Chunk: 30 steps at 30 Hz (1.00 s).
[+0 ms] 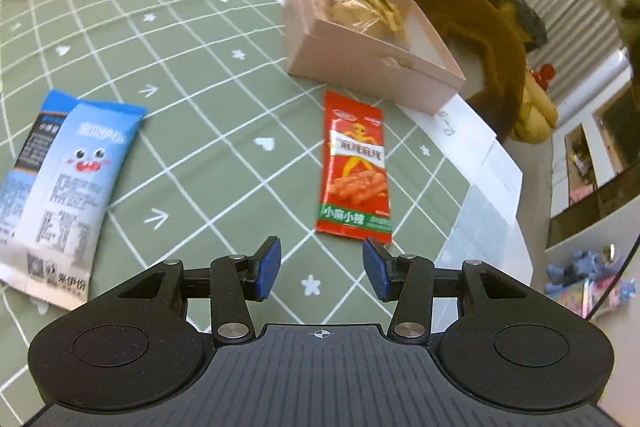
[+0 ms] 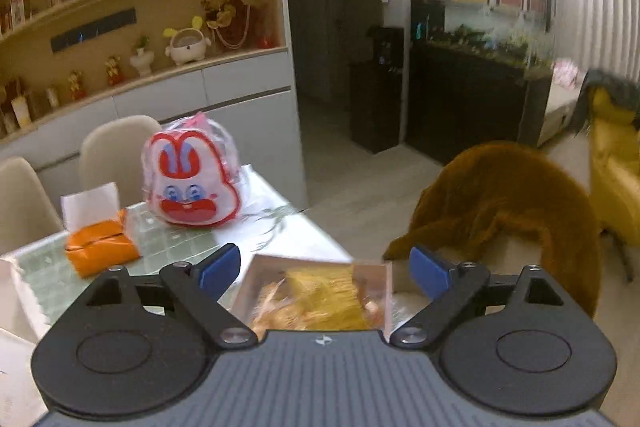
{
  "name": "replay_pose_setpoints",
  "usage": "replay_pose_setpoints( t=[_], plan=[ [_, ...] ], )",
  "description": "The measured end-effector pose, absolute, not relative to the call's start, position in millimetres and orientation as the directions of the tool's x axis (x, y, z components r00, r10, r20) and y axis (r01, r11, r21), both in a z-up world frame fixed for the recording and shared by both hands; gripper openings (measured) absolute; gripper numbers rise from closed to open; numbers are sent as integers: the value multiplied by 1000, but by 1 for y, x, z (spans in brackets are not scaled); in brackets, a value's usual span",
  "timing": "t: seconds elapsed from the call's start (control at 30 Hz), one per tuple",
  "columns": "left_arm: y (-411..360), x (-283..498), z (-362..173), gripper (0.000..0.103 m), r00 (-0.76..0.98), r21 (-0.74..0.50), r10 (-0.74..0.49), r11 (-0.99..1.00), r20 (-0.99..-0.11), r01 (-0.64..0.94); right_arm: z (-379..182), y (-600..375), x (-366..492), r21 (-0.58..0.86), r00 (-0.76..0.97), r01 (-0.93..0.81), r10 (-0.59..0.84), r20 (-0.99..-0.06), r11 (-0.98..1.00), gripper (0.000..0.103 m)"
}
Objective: Organize snacks
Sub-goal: 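Grasp the blue-white snack bar with right tool while left reaches toward it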
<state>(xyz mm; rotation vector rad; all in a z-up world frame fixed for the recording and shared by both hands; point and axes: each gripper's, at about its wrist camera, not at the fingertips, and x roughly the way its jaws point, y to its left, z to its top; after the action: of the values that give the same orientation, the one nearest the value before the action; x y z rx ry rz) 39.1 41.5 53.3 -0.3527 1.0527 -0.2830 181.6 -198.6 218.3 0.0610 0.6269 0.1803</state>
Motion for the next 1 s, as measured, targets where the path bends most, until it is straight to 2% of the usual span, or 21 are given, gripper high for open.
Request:
replay_pose_setpoints(
  t=[0.3, 0.43, 0.53, 0.63, 0.87, 1.0],
  plan=[
    [78, 40, 63, 51, 540, -365, -293, 931, -789, -27, 137, -200, 147, 148, 663, -110, 184, -726, 983, 93],
    [114, 43, 73, 51, 612, -327, -190, 937, -768, -119, 105, -197, 124, 173, 611, -94, 194, -768, 980, 93],
    [142, 45, 75, 51, 624, -300, -116, 933, -773, -199, 82, -192, 105, 140, 579, -98, 170, -797, 985, 93],
    [161, 44, 71, 51, 619, -266, -52, 929, -784, -259, 66, -187, 91, 108, 555, -110, 151, -818, 988, 93],
    [182, 42, 56, 51, 604, -250, 15, 902, -797, -352, 57, -182, 67, 96, 544, -118, 145, -826, 988, 93],
    [190, 42, 48, 51, 584, -261, 11, 888, -811, -379, 59, -181, 65, 108, 550, -106, 149, -822, 988, 93]
  ],
)
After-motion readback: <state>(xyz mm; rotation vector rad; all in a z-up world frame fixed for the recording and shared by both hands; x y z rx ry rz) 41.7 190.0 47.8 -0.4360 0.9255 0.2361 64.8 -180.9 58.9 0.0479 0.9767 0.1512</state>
